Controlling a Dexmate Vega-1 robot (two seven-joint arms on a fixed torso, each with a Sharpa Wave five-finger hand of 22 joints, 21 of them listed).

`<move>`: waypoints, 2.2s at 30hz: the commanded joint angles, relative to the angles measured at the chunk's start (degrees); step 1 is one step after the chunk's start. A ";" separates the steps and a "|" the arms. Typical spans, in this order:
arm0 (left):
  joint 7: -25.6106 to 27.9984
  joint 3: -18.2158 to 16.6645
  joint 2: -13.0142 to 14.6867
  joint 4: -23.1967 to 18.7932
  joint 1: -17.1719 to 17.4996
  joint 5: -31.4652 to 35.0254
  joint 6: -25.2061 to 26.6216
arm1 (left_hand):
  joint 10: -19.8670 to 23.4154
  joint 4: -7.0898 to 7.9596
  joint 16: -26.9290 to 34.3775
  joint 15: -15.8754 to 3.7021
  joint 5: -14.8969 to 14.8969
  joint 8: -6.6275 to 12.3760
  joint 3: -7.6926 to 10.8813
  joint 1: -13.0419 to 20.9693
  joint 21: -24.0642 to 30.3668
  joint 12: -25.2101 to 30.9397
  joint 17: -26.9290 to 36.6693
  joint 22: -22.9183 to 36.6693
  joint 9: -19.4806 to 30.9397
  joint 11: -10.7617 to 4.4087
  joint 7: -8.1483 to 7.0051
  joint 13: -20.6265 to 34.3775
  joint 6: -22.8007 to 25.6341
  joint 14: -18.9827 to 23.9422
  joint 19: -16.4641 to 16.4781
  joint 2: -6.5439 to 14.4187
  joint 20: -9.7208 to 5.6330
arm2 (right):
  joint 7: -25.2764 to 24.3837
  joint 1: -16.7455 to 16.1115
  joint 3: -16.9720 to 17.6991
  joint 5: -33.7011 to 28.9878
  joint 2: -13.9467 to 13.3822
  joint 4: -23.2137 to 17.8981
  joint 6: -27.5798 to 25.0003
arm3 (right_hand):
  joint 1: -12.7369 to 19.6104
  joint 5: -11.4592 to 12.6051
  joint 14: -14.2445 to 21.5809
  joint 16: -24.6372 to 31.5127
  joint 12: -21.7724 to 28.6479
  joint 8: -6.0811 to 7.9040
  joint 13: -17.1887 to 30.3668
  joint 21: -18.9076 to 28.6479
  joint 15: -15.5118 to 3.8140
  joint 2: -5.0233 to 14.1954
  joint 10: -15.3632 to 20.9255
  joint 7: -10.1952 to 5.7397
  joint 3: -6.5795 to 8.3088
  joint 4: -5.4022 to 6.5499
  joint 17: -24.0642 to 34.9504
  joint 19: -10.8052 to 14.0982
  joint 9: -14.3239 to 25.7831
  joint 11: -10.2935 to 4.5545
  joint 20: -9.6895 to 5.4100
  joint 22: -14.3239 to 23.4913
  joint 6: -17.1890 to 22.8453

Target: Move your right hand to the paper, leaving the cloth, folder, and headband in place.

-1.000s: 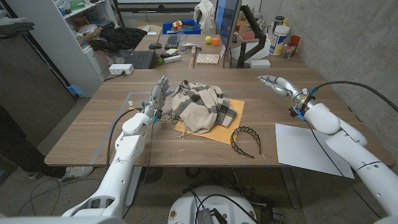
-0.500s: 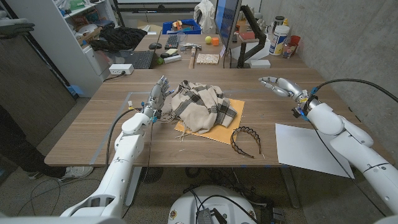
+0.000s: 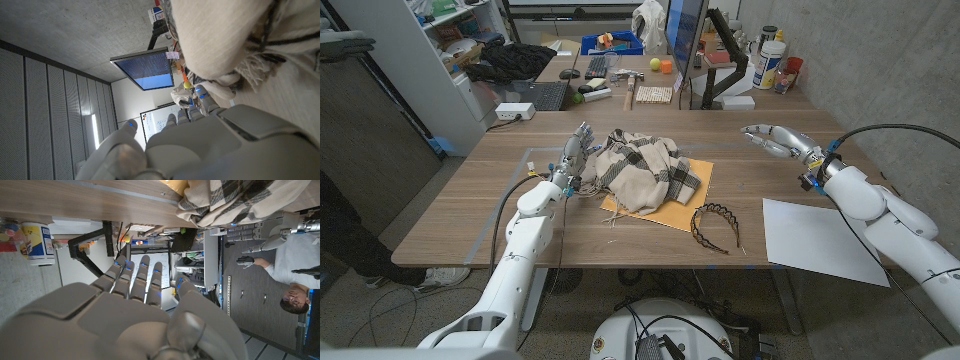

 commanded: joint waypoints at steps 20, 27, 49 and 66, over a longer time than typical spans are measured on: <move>0.69 1.05 -0.32 -1.00 0.48 0.73 0.40 | -9.08 0.03 0.21 0.04 0.33 0.35 -0.28 0.13 -0.34 0.37 0.12 0.22 0.20 0.11 -0.29 0.17 -8.16 -9.88 -10.94 4.09 0.39 | -0.51 -7.36 6.84 -8.96 -2.42 -6.14 0.81 | 1.49 -0.03 2.50 -0.11 0.30 0.21 0.22 0.31 -1.04 -0.55 2.48 -0.30 0.68 -1.41 0.17 1.91 0.15 -0.40 -0.58 0.17 2.90; 0.79 1.25 -0.32 -1.28 0.64 0.83 0.58 | -9.12 0.02 0.20 0.05 0.35 0.33 -0.33 0.14 -0.44 0.35 0.12 0.22 0.20 0.12 -0.30 0.17 -8.19 -9.89 -10.89 4.09 0.37 | -0.59 -9.82 9.24 -9.66 -1.52 -7.80 0.62 | 1.63 -0.01 2.75 -0.19 0.27 0.17 0.21 0.28 -1.23 -0.66 2.90 -0.41 0.80 -1.64 0.17 2.11 0.15 -0.64 -0.71 0.16 3.43; 0.21 1.77 -0.31 -0.77 0.38 0.70 0.29 | -9.17 0.02 0.15 0.06 0.40 0.31 -0.44 0.14 -0.71 0.34 0.11 0.24 0.20 0.13 -0.30 0.17 -8.23 -9.93 -10.86 4.11 0.41 | -1.08 -15.55 13.95 -18.92 0.93 -13.56 -2.53 | 1.80 0.03 4.01 -0.25 0.15 0.34 0.21 0.23 -2.07 -0.61 4.47 -0.54 1.31 -2.07 0.22 3.08 0.16 -1.26 -0.97 0.18 6.33; -0.51 1.26 0.04 1.30 -0.64 0.35 -0.34 | -9.16 0.01 0.13 0.05 0.44 0.32 -0.53 0.15 -0.96 0.35 0.11 0.25 0.20 0.09 -0.34 0.17 -8.21 -9.95 -10.90 4.12 0.42 | -1.25 -17.47 14.26 -26.60 1.96 -17.47 -6.81 | 2.08 0.05 6.65 -0.03 0.39 0.55 0.17 0.61 -3.66 0.63 7.50 -1.30 2.61 -1.85 0.24 5.12 0.16 -3.02 -1.92 0.23 10.30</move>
